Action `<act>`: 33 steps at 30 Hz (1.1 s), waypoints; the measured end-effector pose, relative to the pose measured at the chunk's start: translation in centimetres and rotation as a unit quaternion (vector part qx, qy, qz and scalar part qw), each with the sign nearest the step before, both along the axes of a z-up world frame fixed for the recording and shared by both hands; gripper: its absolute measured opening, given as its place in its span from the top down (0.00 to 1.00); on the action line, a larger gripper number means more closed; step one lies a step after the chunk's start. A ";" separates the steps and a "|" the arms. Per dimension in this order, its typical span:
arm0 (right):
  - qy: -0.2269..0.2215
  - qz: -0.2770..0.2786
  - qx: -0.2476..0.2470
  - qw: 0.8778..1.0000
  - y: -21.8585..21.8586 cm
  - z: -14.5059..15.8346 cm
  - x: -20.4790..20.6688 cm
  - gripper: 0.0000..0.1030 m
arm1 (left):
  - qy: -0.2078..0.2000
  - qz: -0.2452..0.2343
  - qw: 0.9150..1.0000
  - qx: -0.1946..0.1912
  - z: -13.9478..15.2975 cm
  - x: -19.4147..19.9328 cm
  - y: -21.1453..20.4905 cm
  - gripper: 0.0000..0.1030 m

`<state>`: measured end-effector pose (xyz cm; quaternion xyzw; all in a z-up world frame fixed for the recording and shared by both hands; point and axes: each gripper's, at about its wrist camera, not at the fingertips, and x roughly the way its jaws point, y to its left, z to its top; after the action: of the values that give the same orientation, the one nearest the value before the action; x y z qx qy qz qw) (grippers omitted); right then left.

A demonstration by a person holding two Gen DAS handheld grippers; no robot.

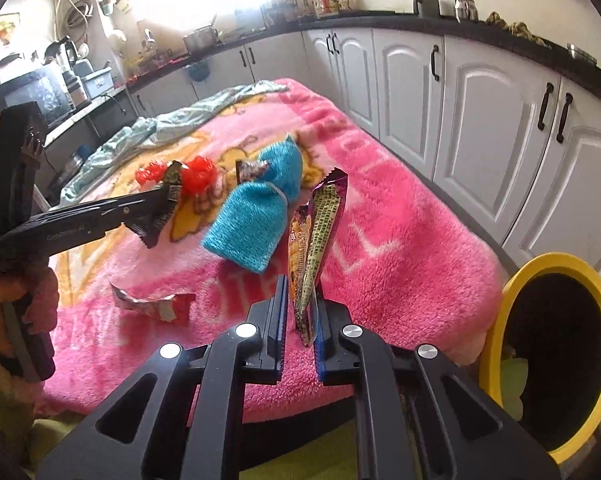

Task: Collect trash
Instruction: 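Carry both packets over the yellow bin and open both tools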

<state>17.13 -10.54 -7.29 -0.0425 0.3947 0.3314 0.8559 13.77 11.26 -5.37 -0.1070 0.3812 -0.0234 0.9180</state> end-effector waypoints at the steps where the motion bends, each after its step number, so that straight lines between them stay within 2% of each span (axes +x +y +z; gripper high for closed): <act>1: -0.006 -0.001 0.003 1.000 -0.2 0.5 -0.2 0.89 | -0.003 -0.003 1.000 0.000 0.3 0.1 -0.4 0.84; 11: -0.041 -0.024 0.024 0.999 -3.7 3.9 -0.3 0.89 | -0.034 -0.048 0.998 0.000 3.2 1.4 -5.4 0.86; 19: -0.065 -0.084 0.041 0.994 -9.2 6.1 0.6 0.89 | -0.047 -0.098 0.994 -0.010 4.8 3.5 -10.5 0.86; 27: -0.092 -0.165 0.045 0.981 -16.7 7.4 0.7 0.89 | -0.063 -0.168 0.983 -0.025 6.2 7.1 -18.5 0.86; 33: -0.102 -0.220 0.035 0.970 -21.9 6.9 0.6 0.89 | -0.060 -0.217 0.974 -0.021 5.4 8.8 -25.2 0.86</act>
<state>17.68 -32.42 -0.41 0.0412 0.2930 0.1427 0.9445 22.54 -13.92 0.03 -0.0395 0.3390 -0.2364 0.9097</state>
